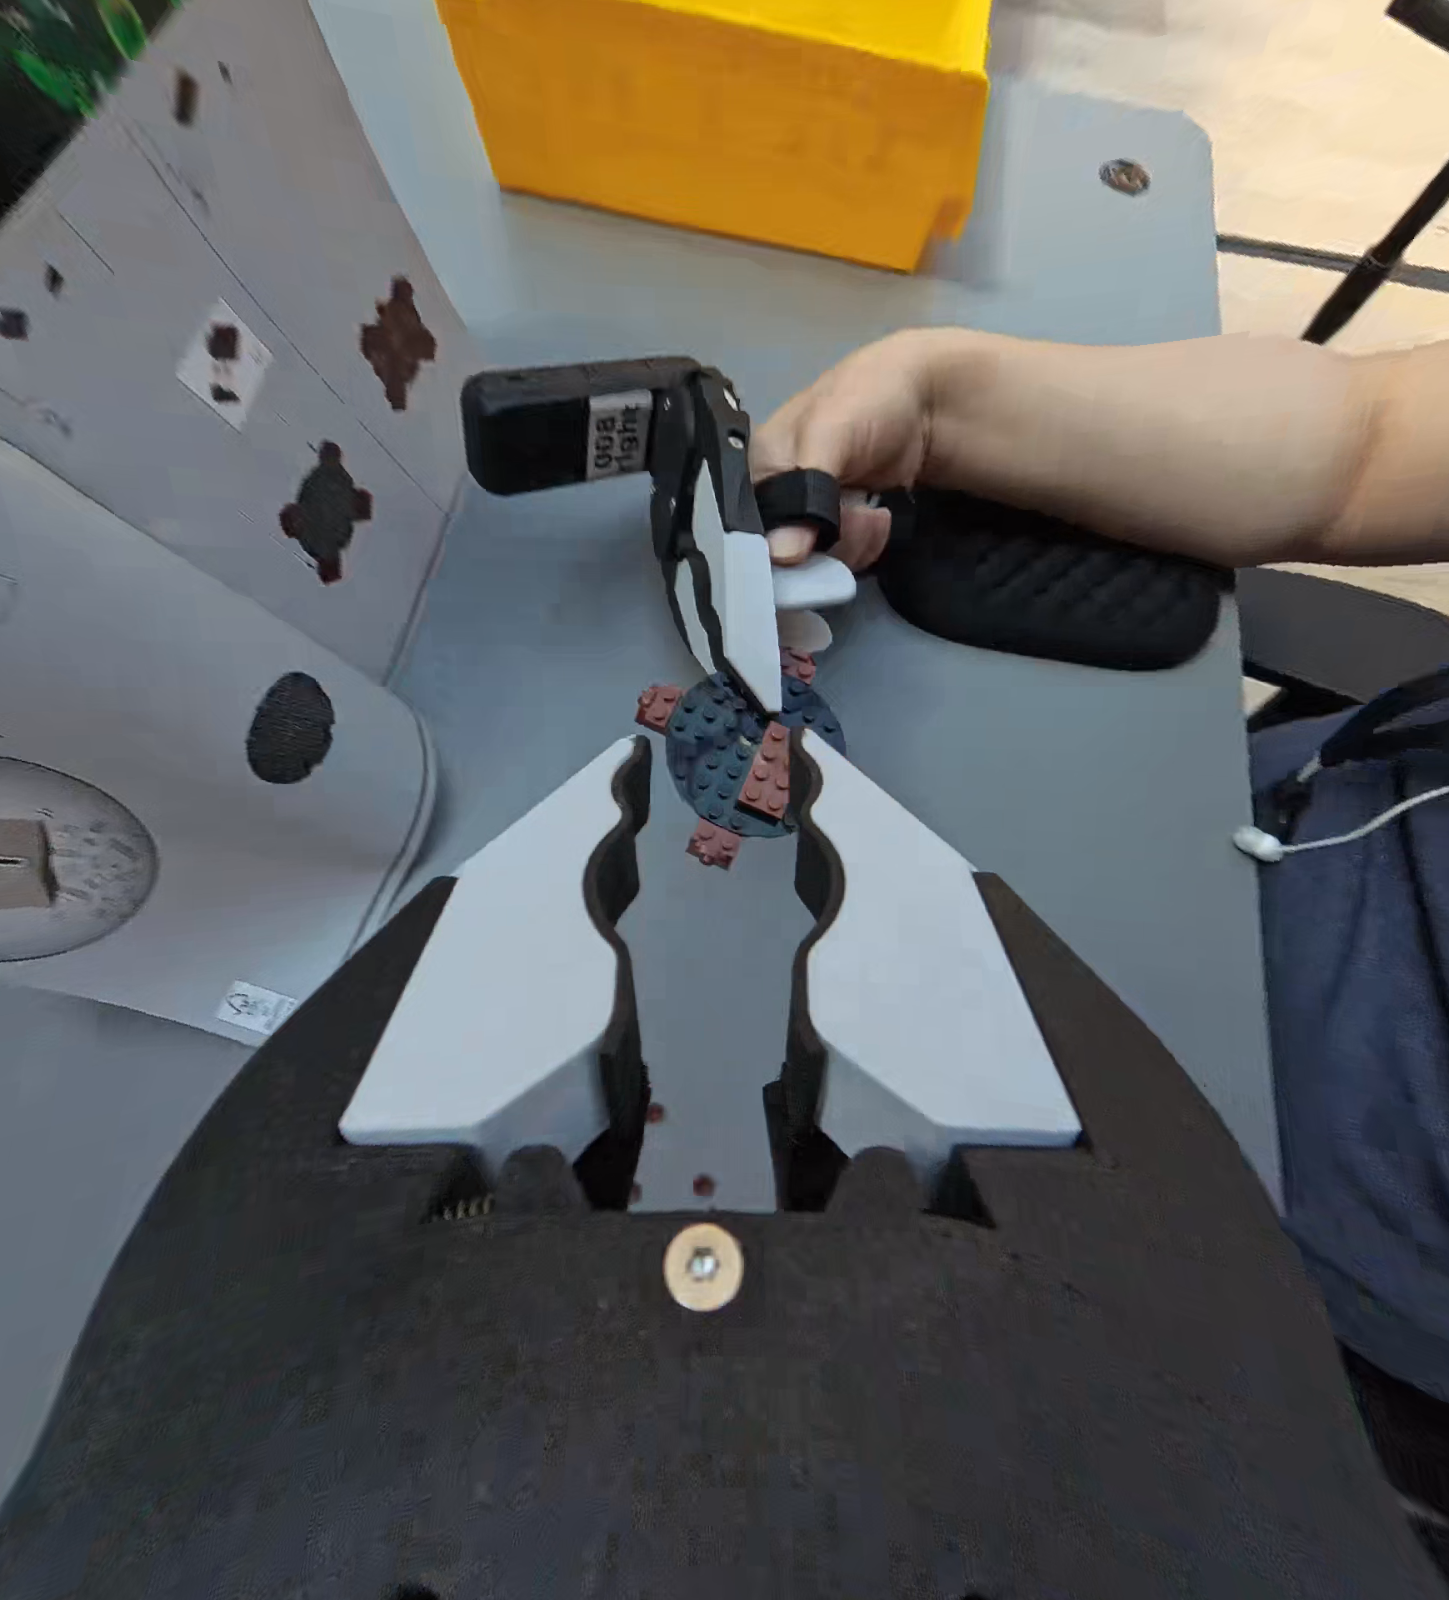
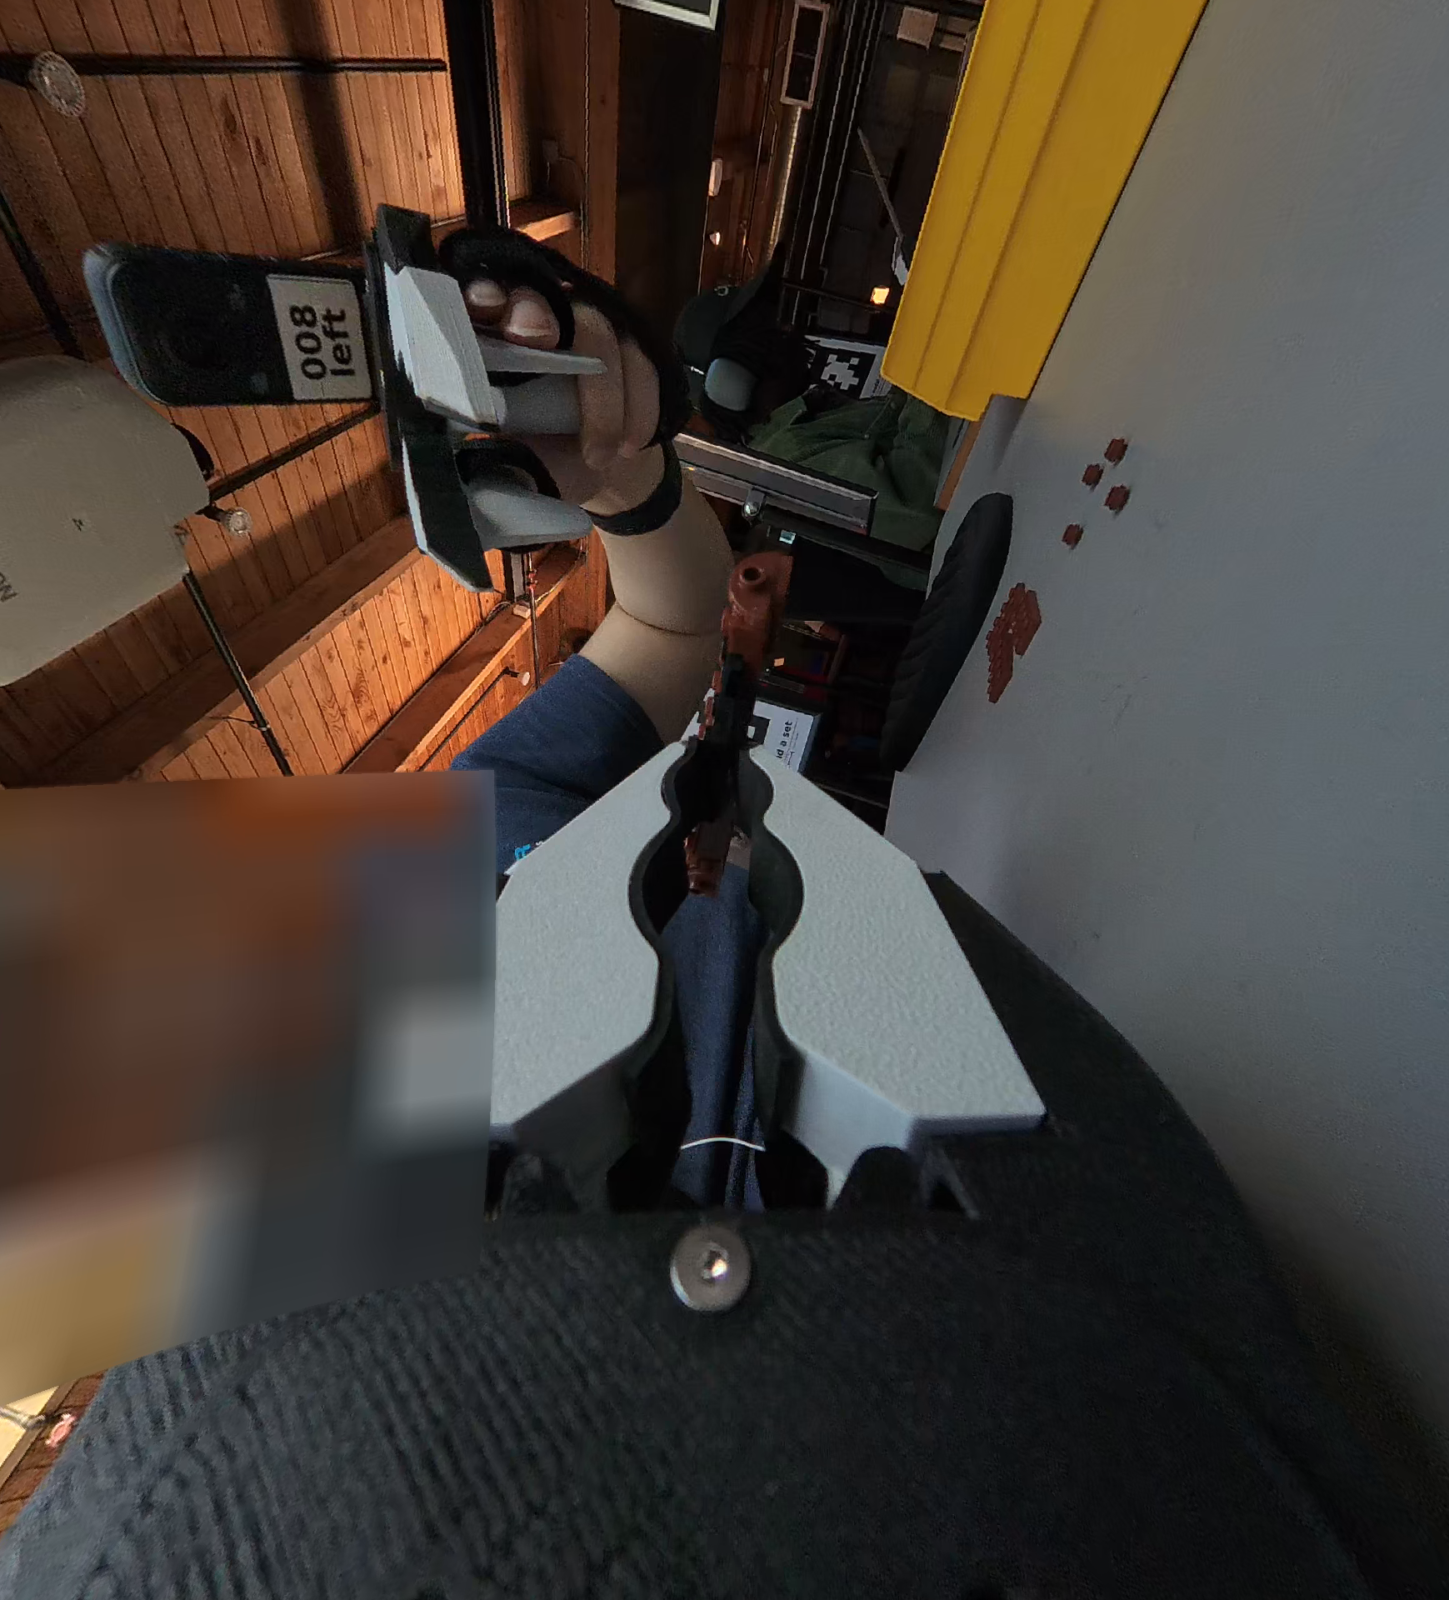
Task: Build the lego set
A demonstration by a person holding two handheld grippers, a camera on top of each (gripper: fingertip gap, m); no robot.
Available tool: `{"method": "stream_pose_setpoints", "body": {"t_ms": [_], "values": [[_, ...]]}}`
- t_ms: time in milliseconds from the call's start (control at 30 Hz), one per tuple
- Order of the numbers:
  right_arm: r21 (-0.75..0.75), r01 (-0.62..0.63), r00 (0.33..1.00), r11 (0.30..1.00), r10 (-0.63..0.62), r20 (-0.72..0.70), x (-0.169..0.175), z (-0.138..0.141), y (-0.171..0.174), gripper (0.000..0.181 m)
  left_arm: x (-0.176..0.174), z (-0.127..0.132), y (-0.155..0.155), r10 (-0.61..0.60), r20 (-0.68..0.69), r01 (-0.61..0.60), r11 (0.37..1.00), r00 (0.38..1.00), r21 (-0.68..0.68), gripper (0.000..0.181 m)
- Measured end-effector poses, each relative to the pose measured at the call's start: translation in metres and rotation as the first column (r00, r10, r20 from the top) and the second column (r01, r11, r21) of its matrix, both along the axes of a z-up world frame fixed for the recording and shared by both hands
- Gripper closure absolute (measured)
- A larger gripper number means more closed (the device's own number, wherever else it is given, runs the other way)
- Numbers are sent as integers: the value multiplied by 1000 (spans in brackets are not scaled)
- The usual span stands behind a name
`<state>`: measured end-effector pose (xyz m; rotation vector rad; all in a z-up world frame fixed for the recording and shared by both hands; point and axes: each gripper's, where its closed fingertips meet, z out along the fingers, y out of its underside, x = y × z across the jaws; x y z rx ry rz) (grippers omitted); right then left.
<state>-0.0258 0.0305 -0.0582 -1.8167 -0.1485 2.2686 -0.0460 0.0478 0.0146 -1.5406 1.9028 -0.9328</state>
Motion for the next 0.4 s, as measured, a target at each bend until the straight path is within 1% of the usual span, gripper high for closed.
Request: {"method": "stream_pose_setpoints", "body": {"t_ms": [33, 67, 100, 133, 200, 233, 267, 300, 333, 400], "values": [[6, 2, 1000, 1000, -2, 7, 0, -1, 0, 178, -2, 4, -1, 17, 106, -22, 999, 994, 44, 142], [9, 4, 1000, 1000, -4, 13, -1, -1, 0, 178, -5, 6, -8, 5, 182, -16, 998, 983, 60, 141], [11, 3, 1000, 1000, -3, 17, -1, -1, 0, 178, -7, 2, -17, -20, 224, 6, 998, 974, 66, 134], [19, 0, 1000, 1000, -1, 23, -2, -1, -1, 177, -9, -6, -23, -46, 228, 26, 995, 972, 92, 130], [32, 0, 1000, 1000, -1, 31, -4, 0, -3, 176, -10, -24, -27, -98, 225, 54, 979, 970, 195, 134], [35, -1, 999, 999, 0, 33, -4, 1, -4, 176, -10, -28, -32, -138, 238, 83, 971, 961, 226, 150], [37, -1, 999, 999, 0, 36, -4, 1, -4, 176, -8, -30, -34, -161, 254, 98, 965, 954, 243, 161], [38, -2, 999, 999, 0, 40, -5, 1, -5, 176, -7, -32, -34, -175, 257, 109, 962, 950, 250, 163], [38, -2, 999, 999, 1, 43, -5, 1, -5, 176, -6, -35, -34, -183, 237, 122, 961, 954, 248, 155], [39, -3, 999, 999, 2, 47, -5, 1, -6, 176, -5, -46, -26, -173, 152, 132, 960, 973, 247, 129]]}}
